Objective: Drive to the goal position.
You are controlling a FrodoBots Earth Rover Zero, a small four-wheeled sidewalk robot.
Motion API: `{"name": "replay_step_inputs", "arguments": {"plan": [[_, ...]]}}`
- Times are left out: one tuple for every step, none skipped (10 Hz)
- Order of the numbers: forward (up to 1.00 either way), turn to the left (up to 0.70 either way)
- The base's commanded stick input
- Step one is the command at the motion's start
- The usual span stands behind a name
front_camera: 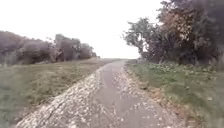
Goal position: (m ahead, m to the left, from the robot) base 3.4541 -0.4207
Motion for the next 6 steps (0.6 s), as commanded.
{"name": "replay_step_inputs", "arguments": {"plan": [[0.00,0.00],[0.00,0.00],[0.00,0.00],[0.00,0.00],[0.00,0.00],[0.00,0.00]]}}
